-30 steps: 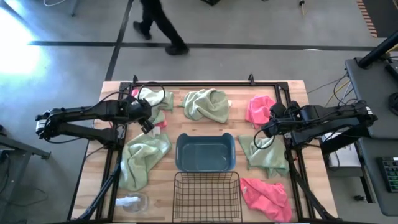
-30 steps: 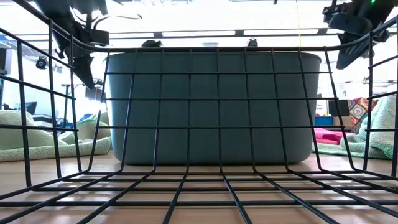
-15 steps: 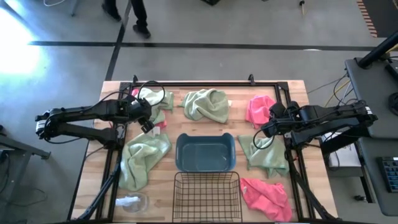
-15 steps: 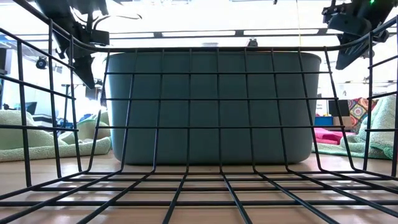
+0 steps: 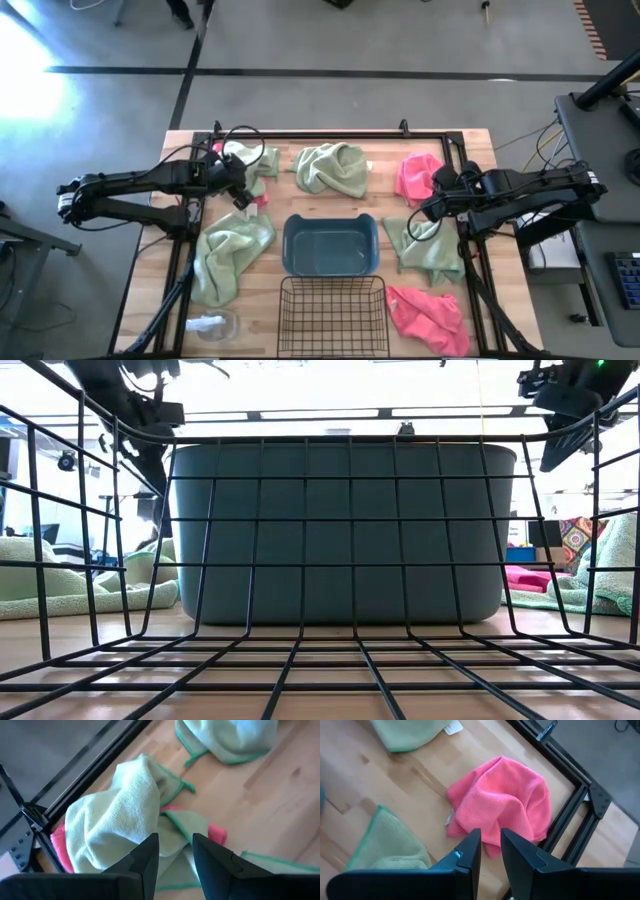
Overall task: Sort microfiber towel by color & place in baskets
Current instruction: Put the top left green microfiber towel into the mesh storage bin
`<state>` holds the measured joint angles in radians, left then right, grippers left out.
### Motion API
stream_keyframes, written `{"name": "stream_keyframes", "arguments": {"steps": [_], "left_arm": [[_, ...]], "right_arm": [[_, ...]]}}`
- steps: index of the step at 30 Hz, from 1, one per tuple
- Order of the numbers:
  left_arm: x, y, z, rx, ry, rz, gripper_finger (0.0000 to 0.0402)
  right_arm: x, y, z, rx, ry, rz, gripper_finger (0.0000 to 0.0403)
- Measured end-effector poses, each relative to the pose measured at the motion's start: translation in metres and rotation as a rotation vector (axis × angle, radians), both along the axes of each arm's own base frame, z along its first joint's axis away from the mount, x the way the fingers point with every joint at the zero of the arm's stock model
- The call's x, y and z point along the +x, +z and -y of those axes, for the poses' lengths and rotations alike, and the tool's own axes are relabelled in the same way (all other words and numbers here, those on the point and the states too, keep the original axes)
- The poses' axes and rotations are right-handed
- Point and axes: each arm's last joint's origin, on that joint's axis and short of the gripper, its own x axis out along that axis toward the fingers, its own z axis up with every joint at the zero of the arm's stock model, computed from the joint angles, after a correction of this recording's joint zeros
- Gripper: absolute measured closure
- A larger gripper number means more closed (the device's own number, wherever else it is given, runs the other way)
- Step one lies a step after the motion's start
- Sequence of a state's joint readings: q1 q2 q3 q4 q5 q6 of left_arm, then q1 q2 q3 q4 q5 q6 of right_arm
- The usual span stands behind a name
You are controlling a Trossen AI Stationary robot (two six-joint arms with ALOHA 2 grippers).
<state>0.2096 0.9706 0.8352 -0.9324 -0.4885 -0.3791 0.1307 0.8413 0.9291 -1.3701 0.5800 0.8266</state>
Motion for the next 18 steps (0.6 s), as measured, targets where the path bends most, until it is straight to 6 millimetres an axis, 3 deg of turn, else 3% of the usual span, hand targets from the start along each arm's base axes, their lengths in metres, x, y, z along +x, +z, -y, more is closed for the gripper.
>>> {"name": "stream_keyframes", "arguments": {"steps": [10, 18], "left_arm": [[0.024, 0.003, -0.005, -0.039, 0.139, 0.263, 0.0296], [0.046, -0.005, -0.01, -0.027, 0.127, 0.299, 0.0296]], "right_arm": [[0.0, 0.0, 0.0, -0.019, 0.065, -0.041, 0.0335], [0.0, 0.0, 0.0, -0.016, 0.065, -0.041, 0.0335]]}}
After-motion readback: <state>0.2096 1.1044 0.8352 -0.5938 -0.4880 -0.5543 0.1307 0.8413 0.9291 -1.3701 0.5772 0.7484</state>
